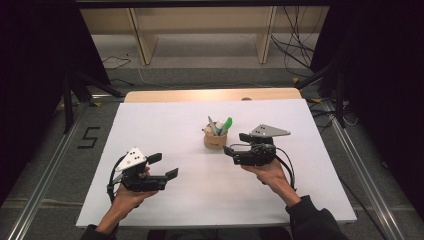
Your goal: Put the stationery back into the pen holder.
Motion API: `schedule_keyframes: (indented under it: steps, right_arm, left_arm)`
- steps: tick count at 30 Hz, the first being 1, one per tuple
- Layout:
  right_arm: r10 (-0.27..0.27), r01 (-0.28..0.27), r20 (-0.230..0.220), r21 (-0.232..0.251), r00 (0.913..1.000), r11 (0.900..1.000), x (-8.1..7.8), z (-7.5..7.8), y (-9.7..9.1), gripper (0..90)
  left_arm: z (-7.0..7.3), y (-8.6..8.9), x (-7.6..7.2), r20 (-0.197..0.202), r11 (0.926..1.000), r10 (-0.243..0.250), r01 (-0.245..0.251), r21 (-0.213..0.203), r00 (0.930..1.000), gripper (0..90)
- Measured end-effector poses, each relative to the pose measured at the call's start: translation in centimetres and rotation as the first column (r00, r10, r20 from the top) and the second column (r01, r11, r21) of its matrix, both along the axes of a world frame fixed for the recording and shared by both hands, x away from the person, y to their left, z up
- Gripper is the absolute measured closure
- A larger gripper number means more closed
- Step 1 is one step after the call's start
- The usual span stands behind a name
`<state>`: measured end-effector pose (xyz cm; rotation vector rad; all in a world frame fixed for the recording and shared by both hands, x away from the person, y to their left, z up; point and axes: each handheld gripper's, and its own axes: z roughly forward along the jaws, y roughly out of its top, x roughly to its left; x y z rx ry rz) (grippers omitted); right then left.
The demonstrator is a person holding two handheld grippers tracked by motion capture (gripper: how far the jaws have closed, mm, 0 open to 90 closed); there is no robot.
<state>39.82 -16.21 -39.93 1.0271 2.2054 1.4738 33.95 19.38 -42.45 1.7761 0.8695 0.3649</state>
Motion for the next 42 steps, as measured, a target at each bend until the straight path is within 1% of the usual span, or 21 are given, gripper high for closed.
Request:
schedule_keyframes:
  steps: [4, 9, 12, 16, 18, 23, 26, 32, 37, 42]
  right_arm:
    - [0.003, -0.003, 0.002, 0.012, 1.0000, 0.9999, -0.5, -0.1, -0.4, 23.6]
    - [0.004, -0.004, 0.007, 0.027, 1.0000, 0.9996, -1.2, -0.2, -0.9, 23.3]
    - [0.007, -0.007, 0.011, 0.026, 0.9999, 0.9996, -1.7, -0.4, -1.2, 23.1]
    - [0.012, -0.012, 0.008, 0.037, 0.9999, 0.9992, -2.3, -0.7, -1.6, 22.9]
    - [0.017, -0.018, 0.013, 0.036, 0.9998, 0.9992, -2.7, -0.8, -1.9, 22.7]
    - [0.019, -0.020, 0.026, 0.049, 0.9995, 0.9986, -3.4, -1.1, -2.5, 22.3]
    - [0.018, -0.020, 0.037, 0.049, 0.9991, 0.9986, -4.0, -1.3, -3.0, 22.1]
    - [0.009, -0.011, 0.045, 0.047, 0.9990, 0.9989, -4.9, -2.0, -4.0, 22.0]
    - [-0.002, 0.000, 0.044, 0.050, 0.9990, 0.9987, -5.5, -2.4, -4.9, 21.8]
    - [-0.011, 0.009, 0.040, 0.043, 0.9992, 0.9990, -6.0, -2.9, -5.4, 21.4]
  left_arm:
    - [0.0, 0.0, -0.1, 0.005, 1.0000, -0.006, 0.006, 0.004, 1.0000, 16.1]
    - [0.0, 0.2, -0.2, 0.004, 1.0000, -0.005, 0.005, -0.004, 1.0000, 16.1]
    - [0.1, 0.2, -0.2, 0.005, 1.0000, -0.006, 0.006, -0.005, 1.0000, 16.1]
    - [0.1, 0.1, -0.2, 0.004, 0.9999, -0.008, 0.009, -0.006, 1.0000, 16.1]
    - [0.0, 0.1, -0.2, 0.004, 0.9999, -0.010, 0.010, -0.003, 0.9999, 16.1]
    - [0.1, 0.2, -0.2, -0.001, 0.9999, -0.012, 0.012, -0.011, 0.9999, 16.1]
    - [0.1, 0.2, -0.2, -0.003, 0.9999, -0.013, 0.013, -0.011, 0.9999, 16.1]
    - [0.1, 0.1, -0.2, -0.003, 0.9998, -0.015, 0.015, -0.009, 0.9999, 16.1]
    - [0.0, 0.2, -0.2, -0.006, 0.9998, -0.020, 0.019, -0.009, 0.9998, 16.1]
    - [0.0, 0.3, -0.2, -0.014, 0.9996, -0.020, 0.020, -0.021, 0.9997, 16.1]
